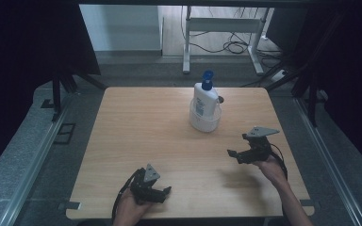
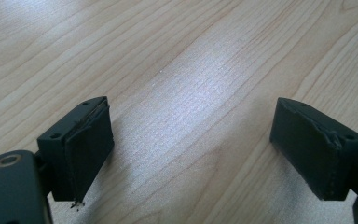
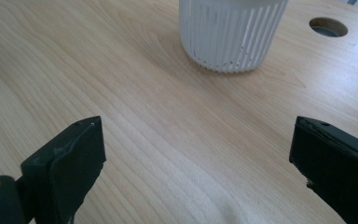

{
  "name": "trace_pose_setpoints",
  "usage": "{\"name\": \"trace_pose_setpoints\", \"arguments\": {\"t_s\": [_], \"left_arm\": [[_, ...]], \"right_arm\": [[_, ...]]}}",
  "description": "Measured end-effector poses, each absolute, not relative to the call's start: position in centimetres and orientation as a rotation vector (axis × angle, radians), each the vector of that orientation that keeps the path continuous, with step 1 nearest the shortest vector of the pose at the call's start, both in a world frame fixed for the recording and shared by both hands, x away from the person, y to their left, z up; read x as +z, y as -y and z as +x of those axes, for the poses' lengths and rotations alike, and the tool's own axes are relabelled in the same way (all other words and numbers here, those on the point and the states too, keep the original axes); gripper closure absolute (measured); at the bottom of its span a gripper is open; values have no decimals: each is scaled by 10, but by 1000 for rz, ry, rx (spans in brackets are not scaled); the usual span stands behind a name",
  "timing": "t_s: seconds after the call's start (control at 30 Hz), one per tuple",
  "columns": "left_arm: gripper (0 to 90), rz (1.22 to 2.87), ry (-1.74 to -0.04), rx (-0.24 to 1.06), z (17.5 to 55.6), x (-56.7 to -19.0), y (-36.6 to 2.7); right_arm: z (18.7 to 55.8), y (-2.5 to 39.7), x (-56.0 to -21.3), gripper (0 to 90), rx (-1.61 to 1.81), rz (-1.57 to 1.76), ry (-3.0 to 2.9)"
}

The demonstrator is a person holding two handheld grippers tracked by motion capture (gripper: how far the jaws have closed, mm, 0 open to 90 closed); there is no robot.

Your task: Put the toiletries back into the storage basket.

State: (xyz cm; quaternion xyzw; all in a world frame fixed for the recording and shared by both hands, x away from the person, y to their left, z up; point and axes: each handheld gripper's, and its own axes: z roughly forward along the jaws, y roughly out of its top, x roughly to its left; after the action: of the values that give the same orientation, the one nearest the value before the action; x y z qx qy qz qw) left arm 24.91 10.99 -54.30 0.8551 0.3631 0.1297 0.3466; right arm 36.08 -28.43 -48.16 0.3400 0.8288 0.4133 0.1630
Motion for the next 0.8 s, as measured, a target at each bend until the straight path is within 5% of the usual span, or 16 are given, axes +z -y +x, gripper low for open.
{"name": "trace_pose_setpoints", "arguments": {"t_s": [0.8], "left_arm": [[125, 2215, -944, 337, 249, -543, -110]], "right_arm": [[341, 302, -502, 52, 1209, 1028, -2368]]}}
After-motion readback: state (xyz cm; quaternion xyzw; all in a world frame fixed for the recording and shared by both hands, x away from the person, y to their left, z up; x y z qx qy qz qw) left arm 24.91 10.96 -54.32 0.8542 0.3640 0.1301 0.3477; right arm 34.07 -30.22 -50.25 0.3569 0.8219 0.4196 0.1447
